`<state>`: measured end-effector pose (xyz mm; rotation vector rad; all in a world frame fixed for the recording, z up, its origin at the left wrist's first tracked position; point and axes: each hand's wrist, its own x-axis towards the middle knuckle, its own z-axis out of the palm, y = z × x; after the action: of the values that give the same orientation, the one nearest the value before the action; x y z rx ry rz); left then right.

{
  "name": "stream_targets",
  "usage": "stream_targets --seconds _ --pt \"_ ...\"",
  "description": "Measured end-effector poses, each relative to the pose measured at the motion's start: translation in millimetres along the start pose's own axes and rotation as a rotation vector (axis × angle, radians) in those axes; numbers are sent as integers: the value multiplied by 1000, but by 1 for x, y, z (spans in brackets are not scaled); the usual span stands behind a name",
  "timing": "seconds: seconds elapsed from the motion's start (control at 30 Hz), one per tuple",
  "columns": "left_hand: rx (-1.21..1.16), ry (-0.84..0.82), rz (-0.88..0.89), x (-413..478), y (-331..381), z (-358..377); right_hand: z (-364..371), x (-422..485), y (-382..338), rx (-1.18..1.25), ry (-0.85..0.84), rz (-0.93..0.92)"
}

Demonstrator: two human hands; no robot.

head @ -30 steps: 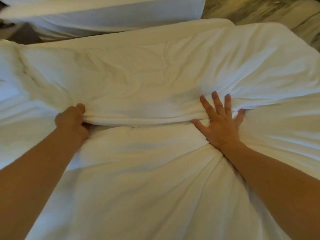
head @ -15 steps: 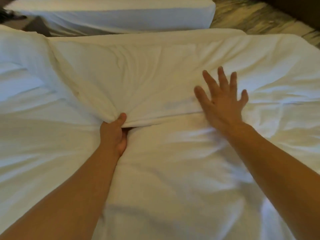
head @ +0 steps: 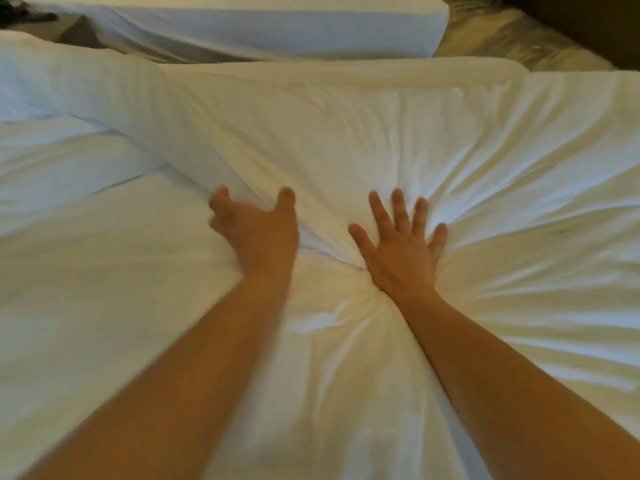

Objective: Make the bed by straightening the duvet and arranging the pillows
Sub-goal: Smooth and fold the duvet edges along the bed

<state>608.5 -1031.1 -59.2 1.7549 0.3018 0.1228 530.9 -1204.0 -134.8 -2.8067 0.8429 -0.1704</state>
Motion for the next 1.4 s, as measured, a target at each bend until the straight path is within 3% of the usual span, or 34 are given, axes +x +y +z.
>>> stream_targets --seconds 0.07,0.1,0.2,0.3,0.37,0.5,0.6,0.83,0.9,0.97,1.1,1.27,1.4 --pt "219 38 158 51 23 -15 3 0 0 -19 14 1" --pt "303 17 154 77 33 -17 5 1 1 -32 21 0" --pt "462 -70 -40 139 48 -11 9 5 0 -61 28 2" --pt "396 -94 -148 167 32 -14 12 6 0 -60 28 -1" --pt "222 -94 -169 172 21 -25 13 7 1 -47 39 -4" --pt "-614 -189 -273 136 -6 -91 11 9 1 -19 34 -2" --pt "-819 -196 -414 105 -67 -135 9 8 2 -21 17 -3" --pt "-797 -219 -419 113 -94 -124 -20 6 -11 34 -19 57" --pt "-800 -249 -405 110 -95 -127 -33 -2 -43 147 18 99" --pt "-793 -260 -393 111 -98 -126 -36 -13 -107 222 50 13" --pt "-789 -297 -392 112 -99 -129 3 -37 -221 230 -21 -134" --pt "-693 -236 -385 102 -92 -129 56 -50 -213 95 74 -55" --pt "-171 -47 -93 102 -75 -133 67 -50 -215 61 109 -53"
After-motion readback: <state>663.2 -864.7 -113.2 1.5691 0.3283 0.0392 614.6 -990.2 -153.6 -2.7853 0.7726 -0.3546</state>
